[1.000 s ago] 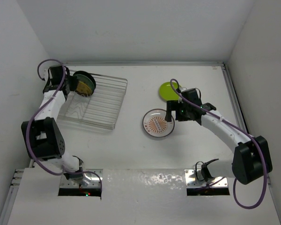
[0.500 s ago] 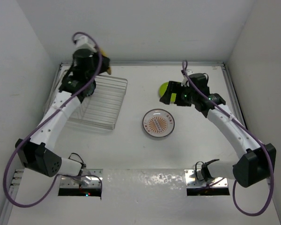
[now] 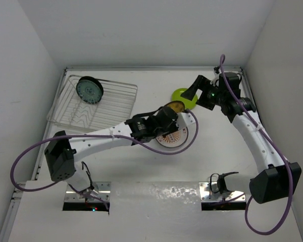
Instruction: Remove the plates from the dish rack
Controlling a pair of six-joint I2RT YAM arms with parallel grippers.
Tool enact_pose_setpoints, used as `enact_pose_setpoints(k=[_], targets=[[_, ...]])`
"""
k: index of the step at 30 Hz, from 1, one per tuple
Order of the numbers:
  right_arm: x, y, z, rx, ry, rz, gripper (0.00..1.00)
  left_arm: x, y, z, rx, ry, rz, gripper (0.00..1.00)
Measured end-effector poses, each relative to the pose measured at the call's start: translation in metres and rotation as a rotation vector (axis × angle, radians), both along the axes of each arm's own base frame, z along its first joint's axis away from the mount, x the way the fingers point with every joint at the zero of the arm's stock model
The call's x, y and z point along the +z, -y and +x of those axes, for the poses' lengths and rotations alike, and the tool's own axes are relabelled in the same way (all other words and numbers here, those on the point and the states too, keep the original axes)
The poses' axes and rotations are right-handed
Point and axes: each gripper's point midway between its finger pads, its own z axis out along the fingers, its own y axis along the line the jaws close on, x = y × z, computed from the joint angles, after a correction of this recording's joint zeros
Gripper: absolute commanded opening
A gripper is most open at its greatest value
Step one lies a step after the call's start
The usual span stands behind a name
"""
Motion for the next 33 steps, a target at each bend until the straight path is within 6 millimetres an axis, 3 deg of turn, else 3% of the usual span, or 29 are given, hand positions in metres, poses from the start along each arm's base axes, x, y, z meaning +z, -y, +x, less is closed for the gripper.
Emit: enact_pose_setpoints(k=[6,9,12,13,14,15,18,19,20,26,30,33], targets=[[-0.024,-0.001,-0.011,0.049,-0.069,-0.034,0.92,-0.009,0.022,-0.011,-0.146,0.105,0.144,0.00],[-0.041,-0.002,-0.019,0.068,-0.109,-0.041,0.78,-0.008,0.030,-0.008,-0.160,0.154,0.178,0.00],[-0.056,-0.004,-0.026,0.089,-0.139,-0.034,0.46,-0.010,0.033,-0.007,-0.161,0.190,0.211,0.04],[-0.061,-0.006,-0.028,0.097,-0.150,-0.022,0.18,-0.011,0.033,-0.006,-0.159,0.199,0.223,0.09],[-0.065,-0.007,-0.030,0.103,-0.160,-0.014,0.06,-0.012,0.032,-0.005,-0.157,0.208,0.235,0.15],[-0.067,-0.008,-0.031,0.101,-0.165,-0.006,0.00,-0.012,0.032,-0.004,-0.152,0.213,0.241,0.41],[-0.070,-0.008,-0.029,0.079,-0.168,0.009,0.00,-0.009,0.031,0.000,-0.127,0.236,0.244,0.78],[-0.070,-0.006,-0.027,0.070,-0.164,0.008,0.00,-0.006,0.030,0.003,-0.110,0.250,0.240,0.95],[-0.072,-0.003,-0.025,0.054,-0.161,0.002,0.00,-0.003,0.029,0.005,-0.087,0.260,0.232,1.00],[-0.088,0.036,0.007,-0.128,-0.160,0.007,0.00,0.001,0.003,0.009,0.092,0.256,0.175,1.00],[-0.119,0.061,0.036,-0.233,-0.209,-0.008,0.00,0.011,-0.025,0.007,0.254,0.234,0.104,1.00],[-0.141,0.067,0.060,-0.264,-0.258,-0.020,0.00,0.023,-0.049,0.005,0.400,0.208,0.014,1.00]])
